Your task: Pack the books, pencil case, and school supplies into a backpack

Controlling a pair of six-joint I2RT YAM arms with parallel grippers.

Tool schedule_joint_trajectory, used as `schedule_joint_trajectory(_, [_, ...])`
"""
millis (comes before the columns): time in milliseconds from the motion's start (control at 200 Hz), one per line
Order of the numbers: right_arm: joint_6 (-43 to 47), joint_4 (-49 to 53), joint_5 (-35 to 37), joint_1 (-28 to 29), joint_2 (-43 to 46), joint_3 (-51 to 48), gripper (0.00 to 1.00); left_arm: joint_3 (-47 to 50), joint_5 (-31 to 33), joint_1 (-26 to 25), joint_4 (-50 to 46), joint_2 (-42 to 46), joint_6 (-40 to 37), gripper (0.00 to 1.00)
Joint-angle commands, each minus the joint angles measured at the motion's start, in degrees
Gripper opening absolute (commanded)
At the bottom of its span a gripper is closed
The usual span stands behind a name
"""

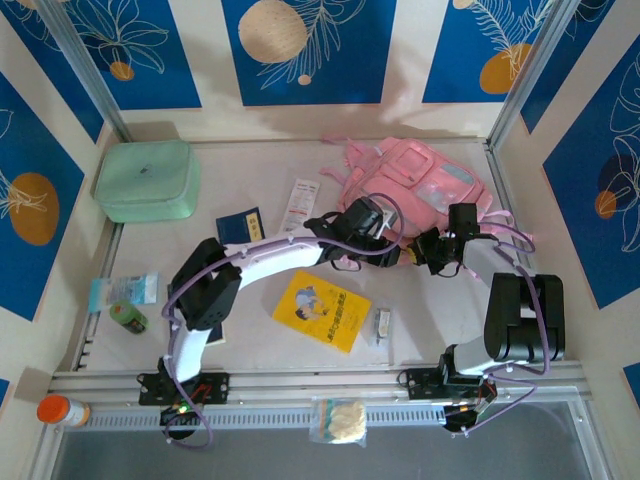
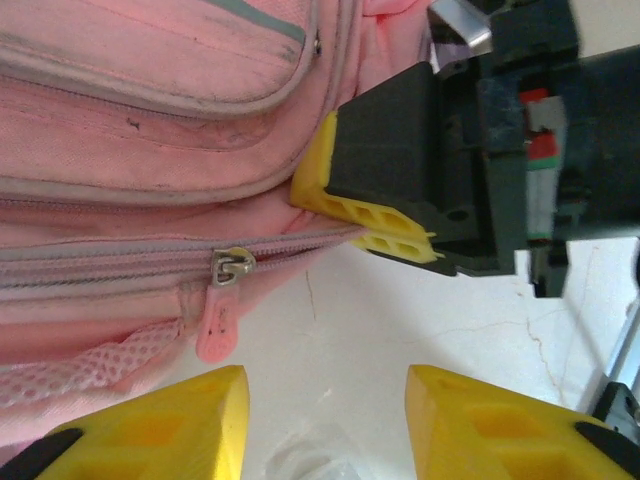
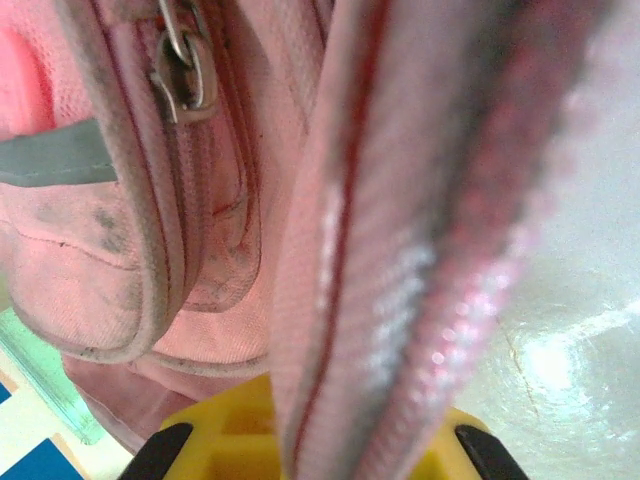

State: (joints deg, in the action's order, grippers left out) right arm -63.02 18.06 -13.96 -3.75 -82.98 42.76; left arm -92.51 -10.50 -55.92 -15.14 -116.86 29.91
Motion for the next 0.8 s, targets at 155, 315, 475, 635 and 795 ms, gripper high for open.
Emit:
schedule_joint_trajectory(155, [1.8, -0.4, -2.9, 0.1, 1.9, 2.1, 0.03, -5.1, 5.5, -0.2, -4.8, -4.8, -1.2, 0.48])
schedule_joint_trajectory(315, [1.8, -0.6, -3.3, 0.3, 1.5, 2.2, 0.02, -8.1, 3.2, 0.0, -5.8, -8.1, 0.6, 0.48])
schedule_joint_trajectory(475, [1.3, -1.5, -3.4, 1.1, 1.4, 1.8, 0.02, -9.1, 2.5, 0.0, -3.2, -9.4, 1.3, 0.47])
schedule_joint_trajectory(635, [0.6, -1.9, -3.4, 2.1, 1.5, 1.6, 0.01, -12.2, 4.0, 0.0, -4.8, -11.7, 1.7, 0.42])
schedule_joint_trajectory(795, [0.1, -2.3, -3.5, 2.4, 2.0, 1.5, 0.01, -12.2, 6.4, -0.2, -4.1, -12.2, 2.7, 0.36])
